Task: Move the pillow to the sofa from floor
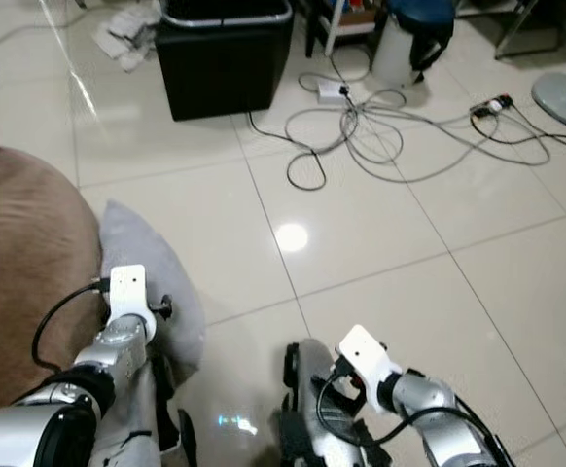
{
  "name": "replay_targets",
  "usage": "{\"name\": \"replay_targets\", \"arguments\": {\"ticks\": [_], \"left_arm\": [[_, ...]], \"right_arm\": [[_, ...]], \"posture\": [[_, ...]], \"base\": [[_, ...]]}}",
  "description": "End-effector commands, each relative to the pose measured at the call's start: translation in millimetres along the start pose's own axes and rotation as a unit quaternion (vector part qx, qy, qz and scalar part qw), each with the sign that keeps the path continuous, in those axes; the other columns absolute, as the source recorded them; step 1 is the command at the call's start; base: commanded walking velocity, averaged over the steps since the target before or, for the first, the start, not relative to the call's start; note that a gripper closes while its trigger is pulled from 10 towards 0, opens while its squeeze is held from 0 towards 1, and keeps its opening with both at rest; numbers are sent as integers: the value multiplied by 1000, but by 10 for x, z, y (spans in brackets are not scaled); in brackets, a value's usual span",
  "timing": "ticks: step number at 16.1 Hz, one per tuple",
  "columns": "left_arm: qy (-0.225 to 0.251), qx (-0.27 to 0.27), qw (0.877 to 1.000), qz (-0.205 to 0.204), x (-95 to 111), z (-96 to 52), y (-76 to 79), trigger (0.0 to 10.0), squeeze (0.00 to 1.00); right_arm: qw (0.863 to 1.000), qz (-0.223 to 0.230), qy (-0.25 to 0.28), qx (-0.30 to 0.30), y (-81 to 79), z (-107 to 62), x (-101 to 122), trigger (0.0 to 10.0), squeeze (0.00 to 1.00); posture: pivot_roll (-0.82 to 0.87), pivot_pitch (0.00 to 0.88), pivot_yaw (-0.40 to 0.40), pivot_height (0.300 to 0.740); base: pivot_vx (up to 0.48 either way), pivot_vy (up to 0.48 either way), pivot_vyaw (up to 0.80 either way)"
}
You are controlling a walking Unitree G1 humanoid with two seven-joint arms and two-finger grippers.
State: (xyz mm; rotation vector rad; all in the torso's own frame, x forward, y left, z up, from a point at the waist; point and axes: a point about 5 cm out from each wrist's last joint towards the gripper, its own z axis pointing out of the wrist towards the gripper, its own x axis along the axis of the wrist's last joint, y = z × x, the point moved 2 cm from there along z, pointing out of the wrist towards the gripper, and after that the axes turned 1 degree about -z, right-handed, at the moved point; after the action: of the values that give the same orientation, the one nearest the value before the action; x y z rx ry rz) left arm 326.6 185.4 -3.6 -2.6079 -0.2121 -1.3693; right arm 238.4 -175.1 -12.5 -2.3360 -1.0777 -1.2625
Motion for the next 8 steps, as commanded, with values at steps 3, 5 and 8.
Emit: {"name": "replay_targets", "arguments": {"ticks": [3, 5, 8], "left_arm": [[51, 45, 997, 29, 57, -12, -122, 10000, 0], [77, 57, 995, 39, 102, -23, -155, 10000, 0], [88, 62, 993, 41, 102, -33, -168, 10000, 0]], "right_arm": [[999, -15, 26, -17, -127, 51, -126, 10000, 0], [997, -31, 63, -31, -277, 169, -93, 10000, 0], [995, -19, 90, -43, -318, 260, -34, 10000, 0]], "posture": [[-210, 311, -113, 594], [-206, 314, -118, 594], [-204, 313, -115, 594]], "base": [[0, 0, 0], [0, 0, 0], [0, 0, 0]]}}
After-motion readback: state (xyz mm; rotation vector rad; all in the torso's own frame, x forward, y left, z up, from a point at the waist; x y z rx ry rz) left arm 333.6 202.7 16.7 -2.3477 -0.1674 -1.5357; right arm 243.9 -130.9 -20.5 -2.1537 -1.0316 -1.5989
